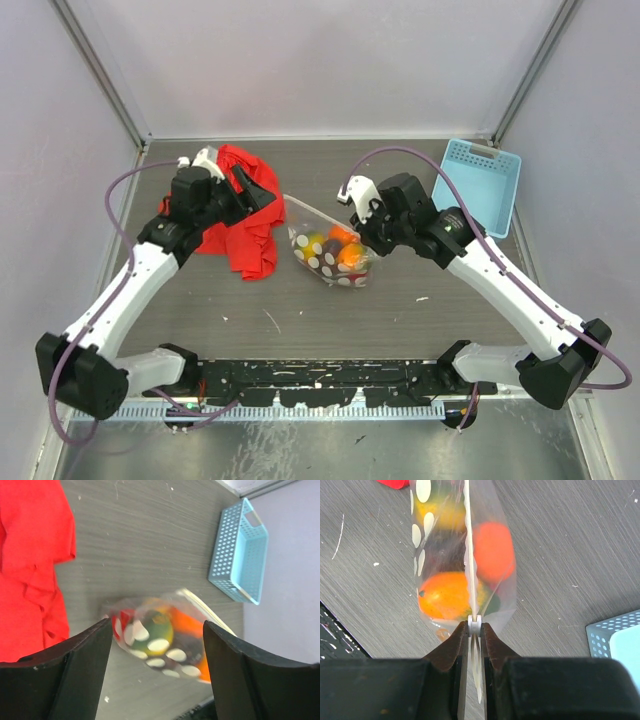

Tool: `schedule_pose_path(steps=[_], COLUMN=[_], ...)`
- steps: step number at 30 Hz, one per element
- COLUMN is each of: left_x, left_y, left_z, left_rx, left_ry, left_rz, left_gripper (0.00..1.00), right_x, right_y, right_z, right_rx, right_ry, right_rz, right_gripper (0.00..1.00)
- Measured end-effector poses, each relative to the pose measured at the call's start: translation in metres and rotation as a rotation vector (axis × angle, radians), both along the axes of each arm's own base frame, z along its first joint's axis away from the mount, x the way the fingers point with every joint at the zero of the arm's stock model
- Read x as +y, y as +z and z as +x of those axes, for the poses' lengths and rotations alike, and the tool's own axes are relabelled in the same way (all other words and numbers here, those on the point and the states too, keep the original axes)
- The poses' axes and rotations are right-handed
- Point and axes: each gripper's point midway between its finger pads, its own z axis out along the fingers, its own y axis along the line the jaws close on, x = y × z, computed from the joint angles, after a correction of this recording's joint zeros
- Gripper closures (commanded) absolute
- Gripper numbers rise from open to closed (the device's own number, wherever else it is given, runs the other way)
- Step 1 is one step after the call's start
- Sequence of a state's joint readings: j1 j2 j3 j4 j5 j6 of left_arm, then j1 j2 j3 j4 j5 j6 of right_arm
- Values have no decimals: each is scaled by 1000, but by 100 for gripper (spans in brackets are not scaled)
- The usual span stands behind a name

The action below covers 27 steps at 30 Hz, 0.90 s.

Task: Place the food in the zip-top bag and seal the zipper
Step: Zip the zipper food storage bag at the center of the board.

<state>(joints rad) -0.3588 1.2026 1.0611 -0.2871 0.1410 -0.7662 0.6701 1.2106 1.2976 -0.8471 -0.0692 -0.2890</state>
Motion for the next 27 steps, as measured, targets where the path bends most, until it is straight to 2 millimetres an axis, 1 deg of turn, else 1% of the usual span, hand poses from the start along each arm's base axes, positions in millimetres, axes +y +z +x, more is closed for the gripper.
schedule_pose_path(steps=[3,5,7,9,11,17,20,23,25,27], left_x=[0,-5,-14,-28,-42,-73,-80,-80,-79,-80], left_y=[12,18,20,19,16,-2,-10,-20,-27,-36], left_z=[-22,-33,-42,-52,-59,-74,-78,-79,-79,-78], left_rx=[43,68,95,132,174,278,307,338,358,382], left_ry=[4,-4,-23,-55,-81,-112,-106,-83,-68,-59], left_rz=[-67,-111,-147,-179,-207,-232,-235,-237,-235,-232], left_gripper=[21,20,19,19,18,18,20,23,26,33], right_x=[2,4,7,12,20,47,56,62,65,67], right_y=[2,2,3,4,5,4,-1,-6,-7,-7], right_z=[1,1,-1,-3,-8,-32,-39,-43,-45,-48], right_rx=[-5,-5,-4,-2,-2,6,20,31,34,33], right_ry=[4,10,25,45,73,191,224,244,255,265], right_rz=[10,17,29,42,50,55,43,34,31,32], right_gripper=[99,99,99,99,99,99,100,100,99,99])
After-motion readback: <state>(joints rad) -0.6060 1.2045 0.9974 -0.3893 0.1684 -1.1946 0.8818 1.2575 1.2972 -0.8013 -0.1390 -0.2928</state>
